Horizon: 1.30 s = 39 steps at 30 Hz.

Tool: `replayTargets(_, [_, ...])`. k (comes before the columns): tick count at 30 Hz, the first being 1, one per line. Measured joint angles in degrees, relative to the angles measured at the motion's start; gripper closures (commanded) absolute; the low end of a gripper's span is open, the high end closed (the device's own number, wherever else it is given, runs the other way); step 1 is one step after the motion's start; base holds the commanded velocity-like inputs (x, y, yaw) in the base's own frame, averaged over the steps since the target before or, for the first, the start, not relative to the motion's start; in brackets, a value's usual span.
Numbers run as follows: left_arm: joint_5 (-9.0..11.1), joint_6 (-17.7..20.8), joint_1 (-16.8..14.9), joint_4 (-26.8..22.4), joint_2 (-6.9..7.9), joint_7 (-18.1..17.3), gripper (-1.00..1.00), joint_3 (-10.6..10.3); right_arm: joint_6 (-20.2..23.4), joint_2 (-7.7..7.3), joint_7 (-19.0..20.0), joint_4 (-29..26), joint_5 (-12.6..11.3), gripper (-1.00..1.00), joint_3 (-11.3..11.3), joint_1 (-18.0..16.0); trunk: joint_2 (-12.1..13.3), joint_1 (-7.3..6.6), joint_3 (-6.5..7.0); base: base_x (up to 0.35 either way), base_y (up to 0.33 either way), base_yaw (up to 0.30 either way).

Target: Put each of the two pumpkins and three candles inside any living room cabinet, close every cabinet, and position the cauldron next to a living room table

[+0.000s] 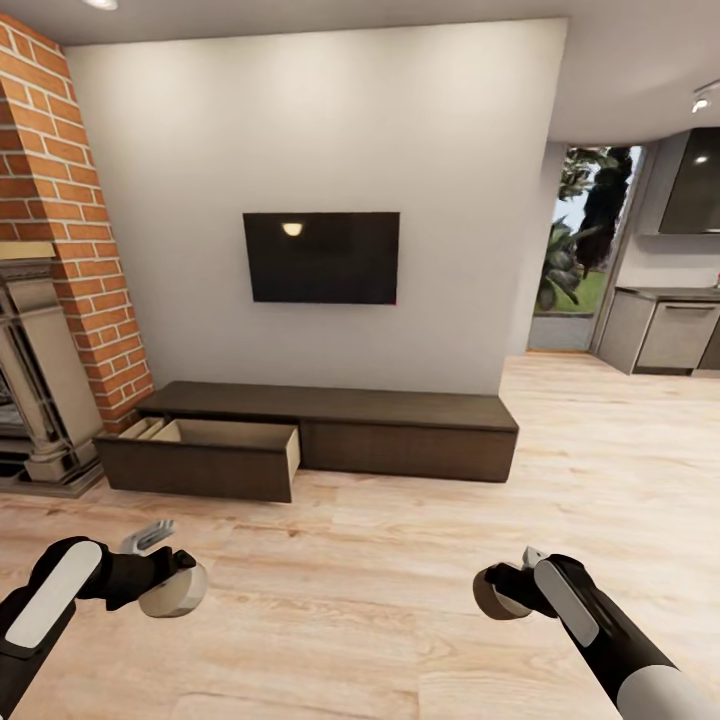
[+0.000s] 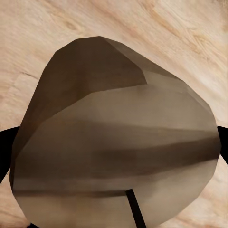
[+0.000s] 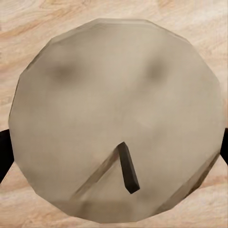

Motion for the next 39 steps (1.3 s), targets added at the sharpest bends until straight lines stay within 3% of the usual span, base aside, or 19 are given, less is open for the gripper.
replayTargets(20, [-0.1, 0.0, 0.0, 0.0, 0.01, 0.0, 1.0, 0.0, 0.0, 0.01, 0.0, 0.0, 0.0, 1.0, 0.4, 0.0, 0.0, -0.01, 0.0, 0.213, 0.272, 0.226])
replayTargets(39, [0.0, 0.0, 0.0, 0.3, 0.0, 0.0, 1.0, 0.0, 0.0, 0.0, 0.2, -0.1, 0.0, 1.0, 0.1, 0.0, 0.0, 0.0, 0.0, 0.222, 0.267, 0.012])
